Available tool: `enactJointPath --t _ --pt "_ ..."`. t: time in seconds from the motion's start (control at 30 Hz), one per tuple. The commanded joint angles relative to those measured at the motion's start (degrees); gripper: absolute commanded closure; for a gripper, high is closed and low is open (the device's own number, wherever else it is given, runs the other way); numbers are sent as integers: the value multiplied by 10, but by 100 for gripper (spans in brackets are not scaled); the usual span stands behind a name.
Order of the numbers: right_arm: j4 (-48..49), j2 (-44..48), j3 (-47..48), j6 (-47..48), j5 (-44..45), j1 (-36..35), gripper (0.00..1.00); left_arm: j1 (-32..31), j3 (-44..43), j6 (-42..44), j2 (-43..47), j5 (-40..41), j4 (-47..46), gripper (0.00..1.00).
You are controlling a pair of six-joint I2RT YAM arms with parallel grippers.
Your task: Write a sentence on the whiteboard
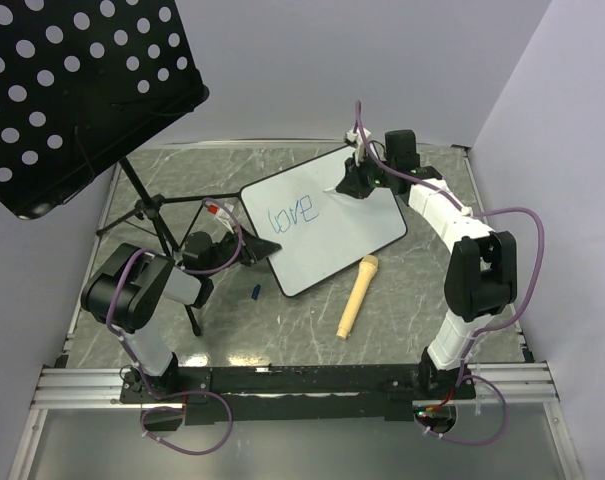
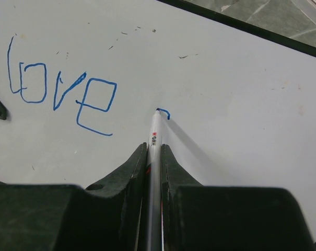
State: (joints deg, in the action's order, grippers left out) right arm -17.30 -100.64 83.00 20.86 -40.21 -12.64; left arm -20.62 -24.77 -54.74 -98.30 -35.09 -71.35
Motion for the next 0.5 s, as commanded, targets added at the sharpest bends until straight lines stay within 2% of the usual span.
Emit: enactJointPath --t 0.0,0.47 --pt "-4 4 11 15 -28 -6 100 -6 -17 31 8 -35 -113 99" --pt "-44 40 -37 59 -34 -7 100 -6 -20 39 16 -32 -100 99"
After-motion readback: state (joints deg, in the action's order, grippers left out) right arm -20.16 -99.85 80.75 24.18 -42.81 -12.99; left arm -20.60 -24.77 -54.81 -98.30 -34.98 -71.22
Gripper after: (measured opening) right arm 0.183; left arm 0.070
